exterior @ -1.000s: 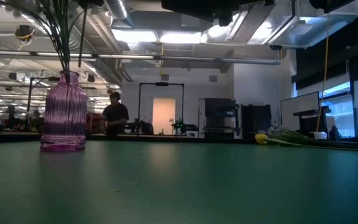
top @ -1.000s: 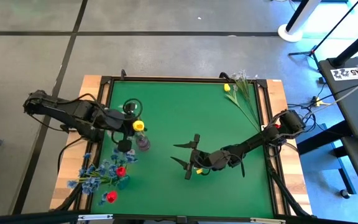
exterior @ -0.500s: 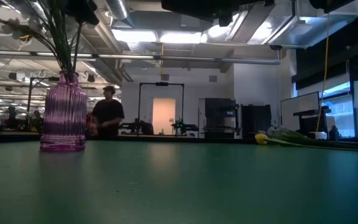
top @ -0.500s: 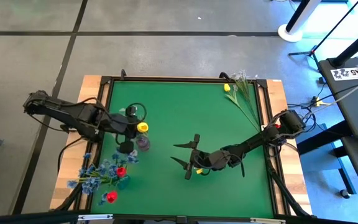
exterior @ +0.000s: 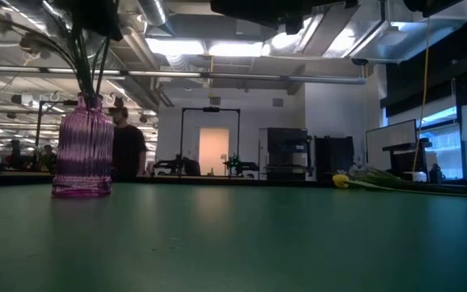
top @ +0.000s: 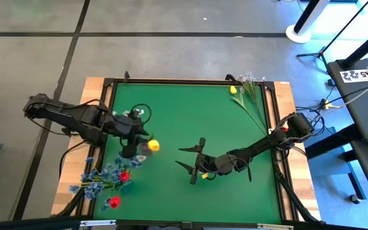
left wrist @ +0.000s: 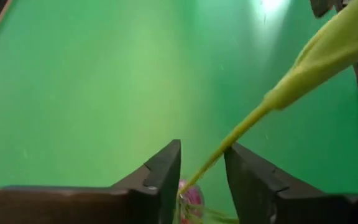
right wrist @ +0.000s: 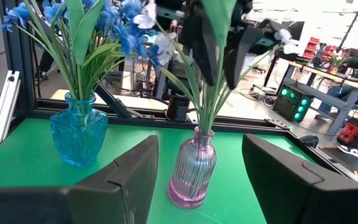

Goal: Sort flowers into vase by color
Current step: Put the left yellow tulip into the pink vase

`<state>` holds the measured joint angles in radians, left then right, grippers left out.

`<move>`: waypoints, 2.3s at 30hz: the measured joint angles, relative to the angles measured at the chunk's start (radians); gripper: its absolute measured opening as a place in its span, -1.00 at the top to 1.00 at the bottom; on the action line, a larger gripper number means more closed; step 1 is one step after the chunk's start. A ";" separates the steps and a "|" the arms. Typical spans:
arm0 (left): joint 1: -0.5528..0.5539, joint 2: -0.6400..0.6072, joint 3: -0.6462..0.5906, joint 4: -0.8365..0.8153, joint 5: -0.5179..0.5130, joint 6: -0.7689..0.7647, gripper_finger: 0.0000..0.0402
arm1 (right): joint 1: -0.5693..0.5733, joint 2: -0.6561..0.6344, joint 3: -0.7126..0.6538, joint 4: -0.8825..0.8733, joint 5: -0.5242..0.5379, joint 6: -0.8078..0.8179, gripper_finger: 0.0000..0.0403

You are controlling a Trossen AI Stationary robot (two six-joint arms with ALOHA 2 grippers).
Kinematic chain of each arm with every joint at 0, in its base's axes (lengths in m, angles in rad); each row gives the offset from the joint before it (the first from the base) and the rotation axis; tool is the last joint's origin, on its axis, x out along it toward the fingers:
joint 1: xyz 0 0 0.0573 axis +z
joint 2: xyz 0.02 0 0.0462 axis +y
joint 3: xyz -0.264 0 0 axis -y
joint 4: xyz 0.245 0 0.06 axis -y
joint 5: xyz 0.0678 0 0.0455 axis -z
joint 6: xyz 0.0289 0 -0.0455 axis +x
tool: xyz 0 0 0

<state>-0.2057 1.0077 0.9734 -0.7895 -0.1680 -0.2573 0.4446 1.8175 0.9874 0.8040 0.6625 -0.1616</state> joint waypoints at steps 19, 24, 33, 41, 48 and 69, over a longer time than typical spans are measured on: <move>0.015 0.001 0.053 0.058 0.005 0.077 0.25 | -0.032 0.000 0.000 -0.032 0.008 0.058 -0.15; 0.009 0.001 0.053 0.150 0.004 0.086 0.25 | -0.064 0.001 0.000 -0.096 -0.010 0.118 -0.15; 0.013 0.000 0.054 0.154 -0.078 -0.210 0.29 | -0.072 0.001 0.000 -0.126 -0.027 0.139 -0.15; -0.028 0.000 0.054 0.075 -0.151 -0.360 0.93 | -0.072 0.001 0.000 -0.125 -0.027 0.139 -0.15; -0.001 0.000 0.059 0.083 -0.050 -0.593 0.93 | -0.072 0.001 0.000 -0.121 -0.027 0.184 -0.15; 0.052 -0.016 0.060 0.034 0.135 -0.272 0.32 | -0.072 0.001 0.000 -0.126 -0.027 0.190 -0.15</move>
<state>-0.1535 0.9920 1.0336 -0.7553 -0.0332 -0.5292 0.3725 1.8187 0.9874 0.6785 0.6357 0.0288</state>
